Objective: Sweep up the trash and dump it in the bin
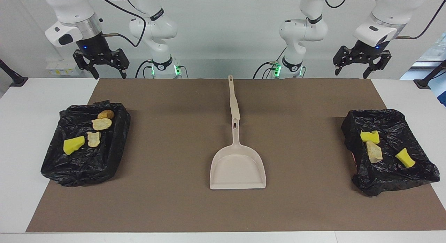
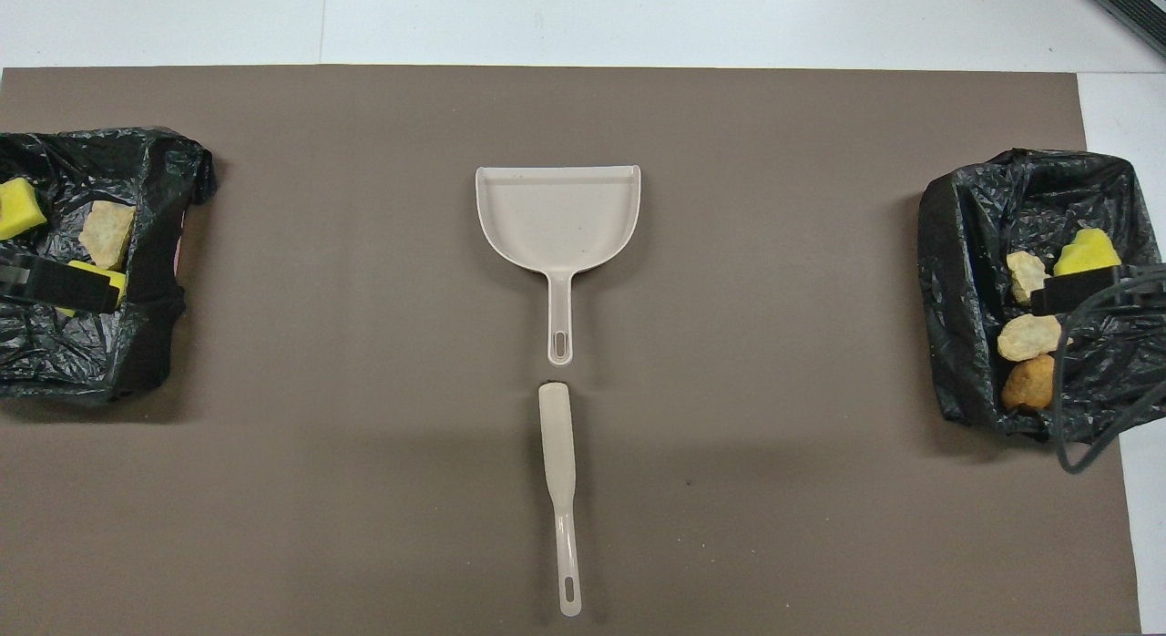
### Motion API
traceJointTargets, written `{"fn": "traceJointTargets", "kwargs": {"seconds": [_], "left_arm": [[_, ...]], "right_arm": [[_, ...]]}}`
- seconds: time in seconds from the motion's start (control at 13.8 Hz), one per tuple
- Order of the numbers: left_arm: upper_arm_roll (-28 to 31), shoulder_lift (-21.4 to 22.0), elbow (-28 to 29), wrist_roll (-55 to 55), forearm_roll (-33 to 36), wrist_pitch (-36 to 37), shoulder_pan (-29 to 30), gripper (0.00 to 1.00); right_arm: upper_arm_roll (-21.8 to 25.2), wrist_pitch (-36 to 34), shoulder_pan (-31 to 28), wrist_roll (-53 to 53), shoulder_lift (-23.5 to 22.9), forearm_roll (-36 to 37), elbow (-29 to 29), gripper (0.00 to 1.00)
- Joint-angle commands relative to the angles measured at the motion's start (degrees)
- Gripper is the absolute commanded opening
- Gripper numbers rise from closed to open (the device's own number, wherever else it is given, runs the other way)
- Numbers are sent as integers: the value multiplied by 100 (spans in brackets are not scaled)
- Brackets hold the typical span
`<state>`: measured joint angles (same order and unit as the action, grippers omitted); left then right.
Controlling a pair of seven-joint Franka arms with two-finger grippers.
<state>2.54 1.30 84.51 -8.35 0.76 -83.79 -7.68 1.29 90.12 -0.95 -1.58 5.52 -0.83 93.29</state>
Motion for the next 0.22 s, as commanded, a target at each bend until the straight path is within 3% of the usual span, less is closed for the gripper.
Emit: {"fn": "traceJointTargets", "kwargs": {"seconds": [0.0,0.15], "left_arm": [[-34,-34,-128,-79,3,-32,47,100],[-43,-16,-110,-79,3,-40,47,100]], "right_arm": [[-67,-73,-81,70,81,-67,41,100],[-67,-73,-81,70,81,-67,41,100]]}}
